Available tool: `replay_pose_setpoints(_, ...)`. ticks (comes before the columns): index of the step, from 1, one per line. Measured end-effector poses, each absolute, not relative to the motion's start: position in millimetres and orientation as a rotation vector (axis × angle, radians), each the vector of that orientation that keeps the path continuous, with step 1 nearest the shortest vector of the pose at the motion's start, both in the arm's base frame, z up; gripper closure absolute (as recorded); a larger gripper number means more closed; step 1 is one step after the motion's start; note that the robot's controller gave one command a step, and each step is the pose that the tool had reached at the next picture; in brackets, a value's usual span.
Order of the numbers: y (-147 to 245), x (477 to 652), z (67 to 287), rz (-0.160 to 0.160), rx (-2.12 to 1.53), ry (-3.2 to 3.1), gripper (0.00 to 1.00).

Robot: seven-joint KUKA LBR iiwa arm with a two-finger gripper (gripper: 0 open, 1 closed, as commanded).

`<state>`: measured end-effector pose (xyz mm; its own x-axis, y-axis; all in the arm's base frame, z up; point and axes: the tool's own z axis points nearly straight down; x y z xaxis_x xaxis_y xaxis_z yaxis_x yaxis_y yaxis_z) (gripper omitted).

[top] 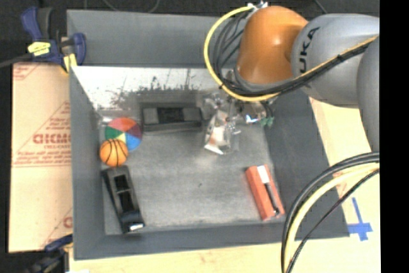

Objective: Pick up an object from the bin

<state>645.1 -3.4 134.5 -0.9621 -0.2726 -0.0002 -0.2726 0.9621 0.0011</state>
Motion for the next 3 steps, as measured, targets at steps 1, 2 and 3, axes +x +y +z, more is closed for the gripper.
replay_pose_setpoints(1, -4.4, 645.1, 134.2, 0.002, -0.432, 3.109, 0.00)
replay_pose_setpoints(2, -17.3, 639.4, 107.9, -0.003, -0.539, 3.090, 0.00)
replay_pose_setpoints(3, -36.6, 630.8, 104.9, -0.003, -0.559, 3.078, 1.00)
